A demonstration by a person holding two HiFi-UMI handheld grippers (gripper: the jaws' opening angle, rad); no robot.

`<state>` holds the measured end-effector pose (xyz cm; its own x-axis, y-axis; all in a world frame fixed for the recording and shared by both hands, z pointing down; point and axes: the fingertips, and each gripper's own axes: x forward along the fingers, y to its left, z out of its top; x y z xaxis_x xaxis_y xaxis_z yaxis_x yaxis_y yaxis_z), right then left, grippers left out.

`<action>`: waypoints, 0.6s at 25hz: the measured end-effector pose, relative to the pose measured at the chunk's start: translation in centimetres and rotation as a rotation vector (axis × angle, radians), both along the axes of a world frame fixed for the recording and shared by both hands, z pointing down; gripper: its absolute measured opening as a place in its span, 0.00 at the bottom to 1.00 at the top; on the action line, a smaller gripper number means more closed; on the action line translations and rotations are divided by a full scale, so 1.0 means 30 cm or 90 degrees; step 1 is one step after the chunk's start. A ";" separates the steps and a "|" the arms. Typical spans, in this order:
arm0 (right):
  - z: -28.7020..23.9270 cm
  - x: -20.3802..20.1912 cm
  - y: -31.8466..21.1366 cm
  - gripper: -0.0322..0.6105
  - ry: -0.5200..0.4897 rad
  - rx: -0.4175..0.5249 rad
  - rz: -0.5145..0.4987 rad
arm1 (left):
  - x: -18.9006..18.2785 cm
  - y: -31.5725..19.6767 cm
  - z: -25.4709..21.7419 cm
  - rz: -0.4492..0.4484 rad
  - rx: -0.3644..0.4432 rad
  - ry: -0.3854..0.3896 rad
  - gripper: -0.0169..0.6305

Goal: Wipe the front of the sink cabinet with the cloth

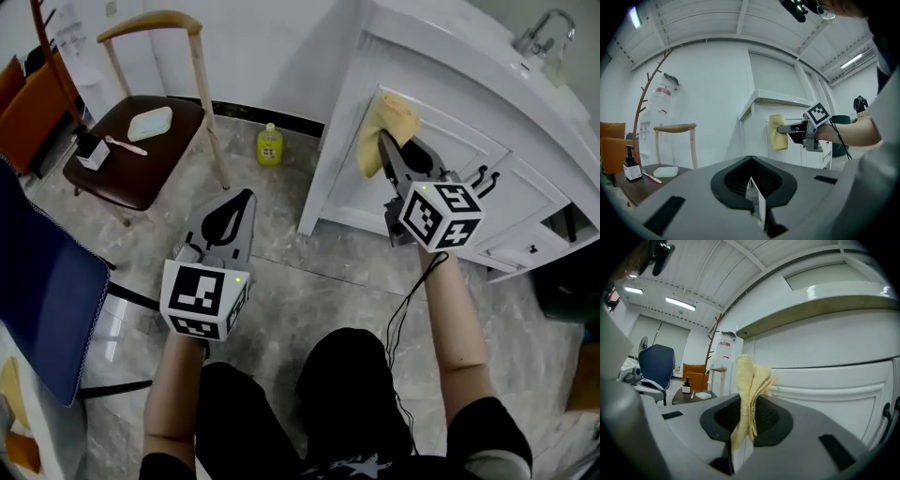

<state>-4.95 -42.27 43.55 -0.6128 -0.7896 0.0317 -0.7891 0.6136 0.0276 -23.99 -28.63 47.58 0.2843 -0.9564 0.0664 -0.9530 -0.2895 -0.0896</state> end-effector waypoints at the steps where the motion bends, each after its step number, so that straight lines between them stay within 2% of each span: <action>1: 0.004 -0.003 -0.011 0.15 0.003 -0.003 0.007 | 0.003 0.001 0.004 0.002 0.004 -0.001 0.05; 4: 0.024 -0.008 -0.029 0.15 0.011 -0.015 0.020 | 0.013 0.011 0.017 0.004 0.010 -0.005 0.05; 9: 0.021 0.022 -0.042 0.15 0.034 0.001 0.043 | 0.022 0.017 0.008 0.009 0.021 -0.009 0.05; 15: 0.002 0.181 -0.045 0.15 0.034 0.004 0.101 | 0.095 0.011 0.000 0.036 0.022 -0.020 0.05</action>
